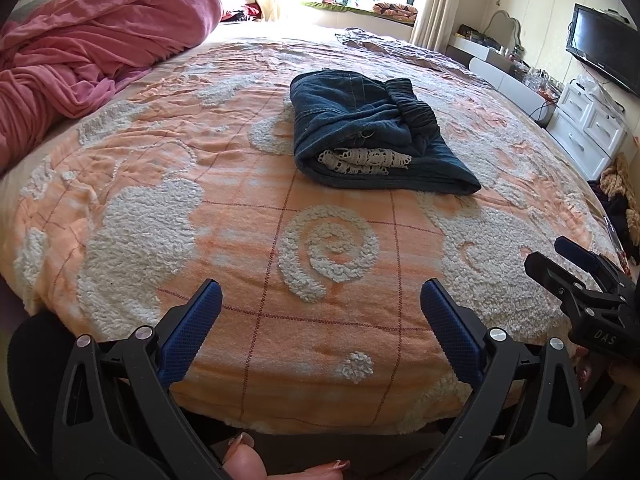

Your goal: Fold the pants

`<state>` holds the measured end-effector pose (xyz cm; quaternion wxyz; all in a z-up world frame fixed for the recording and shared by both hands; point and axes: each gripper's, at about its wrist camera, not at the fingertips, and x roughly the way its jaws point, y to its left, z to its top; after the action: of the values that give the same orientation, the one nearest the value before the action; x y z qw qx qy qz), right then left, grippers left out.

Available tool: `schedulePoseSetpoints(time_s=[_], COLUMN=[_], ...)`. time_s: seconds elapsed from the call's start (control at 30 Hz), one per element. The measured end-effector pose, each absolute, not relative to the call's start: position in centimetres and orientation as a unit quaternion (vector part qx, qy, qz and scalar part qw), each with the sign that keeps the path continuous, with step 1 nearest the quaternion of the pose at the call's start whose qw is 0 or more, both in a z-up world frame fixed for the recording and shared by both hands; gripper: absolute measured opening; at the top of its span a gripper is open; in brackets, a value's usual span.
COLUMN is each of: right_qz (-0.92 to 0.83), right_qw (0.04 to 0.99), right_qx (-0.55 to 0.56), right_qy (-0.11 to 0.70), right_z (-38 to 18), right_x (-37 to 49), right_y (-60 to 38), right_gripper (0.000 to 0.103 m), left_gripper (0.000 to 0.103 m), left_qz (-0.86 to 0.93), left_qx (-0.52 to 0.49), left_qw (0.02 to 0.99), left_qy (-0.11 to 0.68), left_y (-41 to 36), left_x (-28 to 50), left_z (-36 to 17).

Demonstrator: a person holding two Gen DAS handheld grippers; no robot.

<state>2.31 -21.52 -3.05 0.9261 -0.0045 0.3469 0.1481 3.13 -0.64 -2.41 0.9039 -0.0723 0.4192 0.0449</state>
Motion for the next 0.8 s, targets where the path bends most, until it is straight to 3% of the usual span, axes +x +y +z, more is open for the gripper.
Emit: schedulePoseSetpoints(time_s=[0.8], right_qz=[0.147], right_qw=[0.926], right_qx=[-0.005], right_qy=[0.348], right_z=[-3.16], right_x=[2.37], right_y=[-21.65], right_gripper=[0.098], left_gripper=[0.093], left_qz=[0.047], left_qx=[-0.065], left_qw=[0.905], left_qy=[0.418], left_y=[-0.68], left_x=[3.04], left_z=[-2.4])
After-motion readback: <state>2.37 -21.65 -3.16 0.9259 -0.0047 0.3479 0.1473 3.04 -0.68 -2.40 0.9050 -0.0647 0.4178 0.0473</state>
